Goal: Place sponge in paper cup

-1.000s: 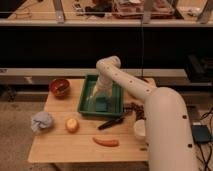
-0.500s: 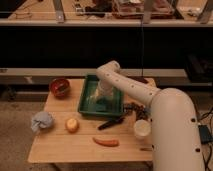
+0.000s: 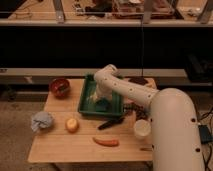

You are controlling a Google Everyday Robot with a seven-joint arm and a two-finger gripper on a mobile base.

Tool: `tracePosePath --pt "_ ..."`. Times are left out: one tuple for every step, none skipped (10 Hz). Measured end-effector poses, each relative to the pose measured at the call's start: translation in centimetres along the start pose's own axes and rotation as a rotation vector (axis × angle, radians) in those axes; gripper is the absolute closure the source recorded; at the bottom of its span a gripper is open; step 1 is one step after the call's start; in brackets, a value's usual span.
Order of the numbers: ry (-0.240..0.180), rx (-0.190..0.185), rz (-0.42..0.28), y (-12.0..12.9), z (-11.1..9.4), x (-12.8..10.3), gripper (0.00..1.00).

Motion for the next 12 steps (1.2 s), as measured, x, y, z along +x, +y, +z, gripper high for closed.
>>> tracePosePath --pt "-0.009 -0.001 -0.011 -0.2 0.5 0.0 0.35" --pt "-0.019 -0.001 -0.019 -0.4 0.9 -0.1 0.35" --pt "-0.026 0.0 -0.026 -0.6 1.2 -0.2 0.39" --pt "-0.04 0.0 -0.039 -0.9 1.4 -0.2 0.52" --pt "-0.045 0.005 -0.045 -1.1 1.4 -0.1 0.6" --pt "-0.048 0.018 -0.05 -1.2 1.3 -0.2 0.68" --pt "-0.044 0.055 -0.055 -1.3 0.7 -0.2 0.78" --pt "-0.035 0.085 -0.054 -1.0 -0.7 -0.1 0.9" --pt "-0.033 0.115 -0.055 -0.8 -2.4 0.2 0.98" --pt "-0.034 0.162 -0.053 -0.6 -3.6 0.6 1.0" --pt "-0.041 0.22 -0.037 1.3 -5.4 0.8 1.0" --pt "-0.045 0.242 -0.022 3.1 -6.5 0.8 1.0"
